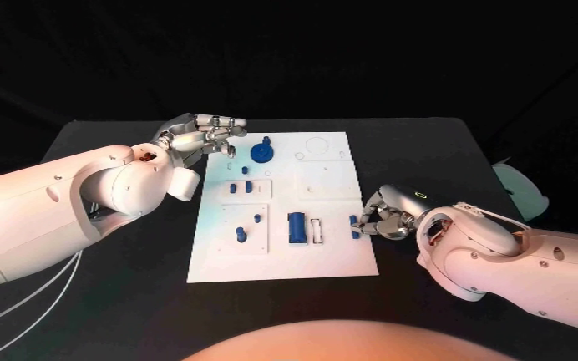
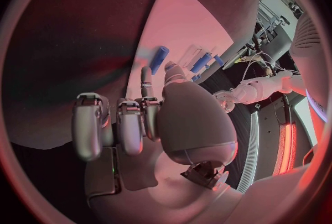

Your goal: Assemble the parts on the task board

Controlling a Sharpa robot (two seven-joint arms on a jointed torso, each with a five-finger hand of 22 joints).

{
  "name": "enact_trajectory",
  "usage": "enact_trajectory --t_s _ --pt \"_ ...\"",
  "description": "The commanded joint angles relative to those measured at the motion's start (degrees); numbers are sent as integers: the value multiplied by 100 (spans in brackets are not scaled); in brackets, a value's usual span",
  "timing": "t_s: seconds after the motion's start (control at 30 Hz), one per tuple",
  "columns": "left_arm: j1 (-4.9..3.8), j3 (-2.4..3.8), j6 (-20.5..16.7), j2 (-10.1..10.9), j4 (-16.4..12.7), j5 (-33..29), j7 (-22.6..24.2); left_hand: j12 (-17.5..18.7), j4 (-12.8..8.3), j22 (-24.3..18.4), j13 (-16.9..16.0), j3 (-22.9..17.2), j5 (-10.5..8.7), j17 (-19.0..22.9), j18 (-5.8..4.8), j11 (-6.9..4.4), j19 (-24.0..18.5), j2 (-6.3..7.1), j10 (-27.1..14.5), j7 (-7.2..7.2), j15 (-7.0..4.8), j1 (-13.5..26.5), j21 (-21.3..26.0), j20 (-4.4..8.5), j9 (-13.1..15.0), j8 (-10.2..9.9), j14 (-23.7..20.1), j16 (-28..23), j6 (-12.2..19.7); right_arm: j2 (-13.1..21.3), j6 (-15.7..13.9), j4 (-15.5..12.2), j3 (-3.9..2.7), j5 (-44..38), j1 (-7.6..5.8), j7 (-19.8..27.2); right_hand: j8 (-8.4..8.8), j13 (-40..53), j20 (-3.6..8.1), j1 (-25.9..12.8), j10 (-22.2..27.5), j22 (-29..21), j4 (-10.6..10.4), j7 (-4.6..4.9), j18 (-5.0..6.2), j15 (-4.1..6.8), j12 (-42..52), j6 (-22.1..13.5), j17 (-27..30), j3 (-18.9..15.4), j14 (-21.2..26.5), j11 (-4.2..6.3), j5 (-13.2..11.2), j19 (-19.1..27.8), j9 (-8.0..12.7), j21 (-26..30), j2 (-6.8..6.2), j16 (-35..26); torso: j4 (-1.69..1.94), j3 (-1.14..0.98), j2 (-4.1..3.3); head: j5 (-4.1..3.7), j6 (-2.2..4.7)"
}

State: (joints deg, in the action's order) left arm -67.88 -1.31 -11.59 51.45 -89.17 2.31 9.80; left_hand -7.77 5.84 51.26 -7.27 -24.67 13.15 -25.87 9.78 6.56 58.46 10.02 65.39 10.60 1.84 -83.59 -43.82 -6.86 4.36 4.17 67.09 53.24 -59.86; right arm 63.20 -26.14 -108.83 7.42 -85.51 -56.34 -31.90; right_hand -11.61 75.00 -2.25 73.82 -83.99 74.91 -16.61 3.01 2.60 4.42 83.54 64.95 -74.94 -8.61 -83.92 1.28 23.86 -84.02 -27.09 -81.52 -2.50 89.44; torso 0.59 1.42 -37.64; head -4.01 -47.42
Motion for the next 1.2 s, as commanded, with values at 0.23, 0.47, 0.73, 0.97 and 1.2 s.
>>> enact_trajectory --t_s 0.23,0.47,0.73,0.97,1.2 --pt "-4 3 96 2 -19 -13 25 -48 -4 -11 -5 28 22 12 77 0 15 -28 -40 16 5 23 39 -15 -10 4 -41 -26 44 -178 108 132 3 -246 48 -92 24 965 24 -80 -282 1277 0 14 -83 -1 -41 36 -1355 -67 -573 -26 15 -284 -7 40 -26 -8 -2 2 0 21 -17" --pt "-4 3 97 7 -22 -13 21 -48 -4 -11 -5 28 22 12 77 0 15 -28 -40 16 5 23 39 -15 -10 4 -41 -26 44 -310 218 228 3 -562 65 -128 23 963 24 -26 -279 1272 27 4 -80 2 -47 45 -1349 -72 -572 -19 11 -277 -17 58 -31 -11 1 5 -1 29 -20" --pt "-4 3 93 18 -32 -13 16 -50 -2 -11 -5 29 22 13 77 1 15 -30 -41 17 5 26 41 -15 -10 5 -41 -26 44 -443 711 394 12 -1148 77 -184 41 933 29 296 -254 1253 148 -1 -66 9 -99 34 -1312 -52 -563 -13 -92 -248 -44 131 -63 -28 0 7 2 62 -17" --pt "-5 3 99 30 -40 -13 7 -50 -2 -11 -5 29 22 13 77 1 15 -30 -41 17 5 26 41 -15 -10 5 -41 -26 44 -548 1006 445 20 -1487 100 -191 45 938 45 946 -246 1254 461 -21 -67 26 -110 79 -1328 237 -567 6 -858 -246 -74 132 -55 -22 -3 2 4 79 -22" --pt "-5 3 101 44 -45 -13 -2 -51 0 -12 -5 28 22 14 77 1 15 -36 -42 17 5 27 43 -16 -10 5 -42 -26 44 -589 1130 428 23 -1632 109 -201 56 934 47 1050 -241 1256 506 -23 -68 28 -120 90 -1333 344 -568 10 -854 -247 -74 127 -75 -20 -9 -1 3 76 -13"
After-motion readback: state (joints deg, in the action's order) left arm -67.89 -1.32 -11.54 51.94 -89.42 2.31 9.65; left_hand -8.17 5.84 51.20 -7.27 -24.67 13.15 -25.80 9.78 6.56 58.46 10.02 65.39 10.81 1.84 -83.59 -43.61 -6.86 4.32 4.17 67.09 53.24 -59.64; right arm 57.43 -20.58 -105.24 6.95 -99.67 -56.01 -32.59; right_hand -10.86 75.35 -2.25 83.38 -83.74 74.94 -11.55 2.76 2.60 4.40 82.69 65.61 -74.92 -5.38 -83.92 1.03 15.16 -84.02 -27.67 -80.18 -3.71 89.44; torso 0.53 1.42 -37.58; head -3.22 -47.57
